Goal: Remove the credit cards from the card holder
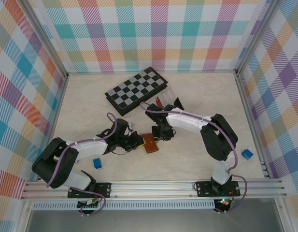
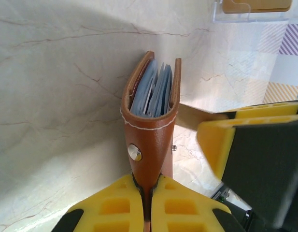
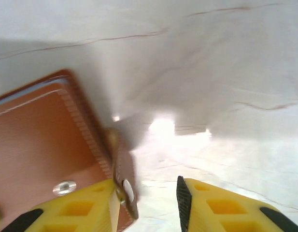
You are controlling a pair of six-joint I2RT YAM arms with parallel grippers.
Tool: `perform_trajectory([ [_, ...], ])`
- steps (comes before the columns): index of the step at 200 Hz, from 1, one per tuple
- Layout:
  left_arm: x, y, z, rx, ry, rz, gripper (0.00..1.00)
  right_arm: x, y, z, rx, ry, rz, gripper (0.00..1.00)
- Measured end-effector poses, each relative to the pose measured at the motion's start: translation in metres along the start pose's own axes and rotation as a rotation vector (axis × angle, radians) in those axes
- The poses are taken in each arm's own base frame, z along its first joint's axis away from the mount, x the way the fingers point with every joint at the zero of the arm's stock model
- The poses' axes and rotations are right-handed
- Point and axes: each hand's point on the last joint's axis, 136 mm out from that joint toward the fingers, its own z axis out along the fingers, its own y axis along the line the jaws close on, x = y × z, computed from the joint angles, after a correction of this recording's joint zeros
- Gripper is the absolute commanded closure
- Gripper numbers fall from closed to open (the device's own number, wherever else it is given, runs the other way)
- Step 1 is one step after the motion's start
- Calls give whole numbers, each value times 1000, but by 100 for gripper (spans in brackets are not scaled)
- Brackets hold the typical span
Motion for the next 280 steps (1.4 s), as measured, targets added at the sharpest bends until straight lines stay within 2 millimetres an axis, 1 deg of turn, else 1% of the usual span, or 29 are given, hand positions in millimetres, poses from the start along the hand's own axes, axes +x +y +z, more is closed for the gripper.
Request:
perform_trajectory([
  [21,1,1,-1,-7,1,-3,100,2,-16,-1,55,-6,33,63],
  [40,1,2,-1,-22,9,-1,100,7,-19,-3,41,-12,33,62],
  [51,1,1,-2,-29,13,2,100,12,-16,-5,8,-7,27,63],
  [59,1,2,-2,-38,16,3,97,13,-12,-6,-18,-2,23,64],
  [80,2,2,-3,-57,26,4,90,9,0,-6,-77,-10,4,68],
  [103,3,3,-4,-72,34,-2,86,7,8,-7,-113,-14,-8,67],
  [127,4,7,-5,-97,37,-15,87,4,13,-7,-138,-23,-32,63],
  [148,5,10,-6,-115,42,-25,90,2,20,-8,-175,-37,-58,55],
  [168,4,9,-7,-119,40,-33,92,6,21,-10,-205,-46,-78,50],
  [184,5,9,-8,-122,40,-45,92,11,25,-16,-244,-47,-105,44],
  [201,5,9,-10,-127,37,-53,92,11,33,-20,-294,-47,-135,43],
  [217,5,8,-12,-127,33,-56,92,11,38,-20,-315,-48,-151,41],
  [229,5,9,-13,-135,30,-60,92,11,38,-17,-315,-42,-159,42],
  [250,5,8,-14,-137,27,-63,92,11,36,-5,-288,-23,-157,49],
  [267,5,8,-15,-143,29,-67,91,9,31,6,-250,-13,-157,57],
  [280,5,9,-15,-148,27,-69,89,8,29,11,-231,-10,-159,65],
])
